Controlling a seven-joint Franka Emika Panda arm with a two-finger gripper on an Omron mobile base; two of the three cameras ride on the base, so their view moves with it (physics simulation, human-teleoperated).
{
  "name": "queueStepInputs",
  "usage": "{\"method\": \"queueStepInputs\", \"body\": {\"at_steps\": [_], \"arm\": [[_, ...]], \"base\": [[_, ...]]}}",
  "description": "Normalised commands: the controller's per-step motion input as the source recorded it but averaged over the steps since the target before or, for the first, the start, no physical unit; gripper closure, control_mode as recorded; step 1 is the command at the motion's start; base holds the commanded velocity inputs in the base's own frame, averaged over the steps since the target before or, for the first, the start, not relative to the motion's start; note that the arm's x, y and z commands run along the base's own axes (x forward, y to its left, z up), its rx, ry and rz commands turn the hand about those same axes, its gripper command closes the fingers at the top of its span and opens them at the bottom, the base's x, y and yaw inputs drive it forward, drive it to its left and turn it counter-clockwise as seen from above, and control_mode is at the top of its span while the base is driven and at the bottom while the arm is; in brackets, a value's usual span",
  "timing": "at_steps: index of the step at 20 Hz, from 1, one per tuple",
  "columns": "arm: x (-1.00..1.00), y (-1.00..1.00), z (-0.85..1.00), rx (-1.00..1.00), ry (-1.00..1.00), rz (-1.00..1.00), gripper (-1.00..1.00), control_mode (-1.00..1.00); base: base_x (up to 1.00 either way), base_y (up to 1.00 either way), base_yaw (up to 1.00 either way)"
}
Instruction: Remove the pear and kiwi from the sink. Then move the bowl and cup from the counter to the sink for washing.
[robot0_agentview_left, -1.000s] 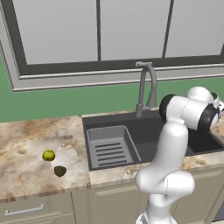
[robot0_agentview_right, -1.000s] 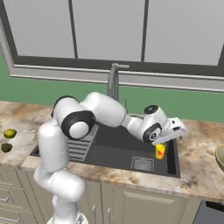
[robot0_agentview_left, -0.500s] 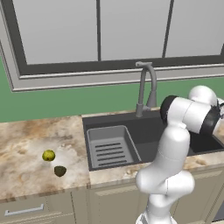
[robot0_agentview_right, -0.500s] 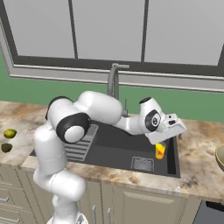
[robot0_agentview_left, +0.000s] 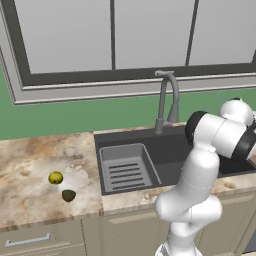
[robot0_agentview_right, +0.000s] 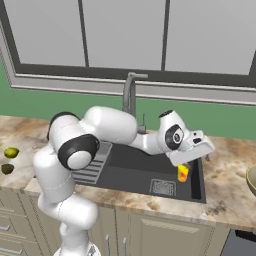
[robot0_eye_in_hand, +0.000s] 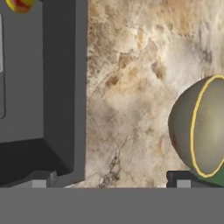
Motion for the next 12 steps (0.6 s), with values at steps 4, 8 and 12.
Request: {"method": "queueStepInputs", "body": {"at_steps": [4,8,12], "arm": [[-0.17,-0.08,0.23,0.0,0.09,-0.02,-1.0,-1.0],[-0.13,-0.06,0.14,0.0,0.01,0.0,-1.0,-1.0],[-0.13,-0.14,0.11,0.0,0.0,0.0,-1.0,-1.0]], "base": [[0.0,0.0,0.0],[0.0,0.0,0.0],[0.0,0.0,0.0]]}}
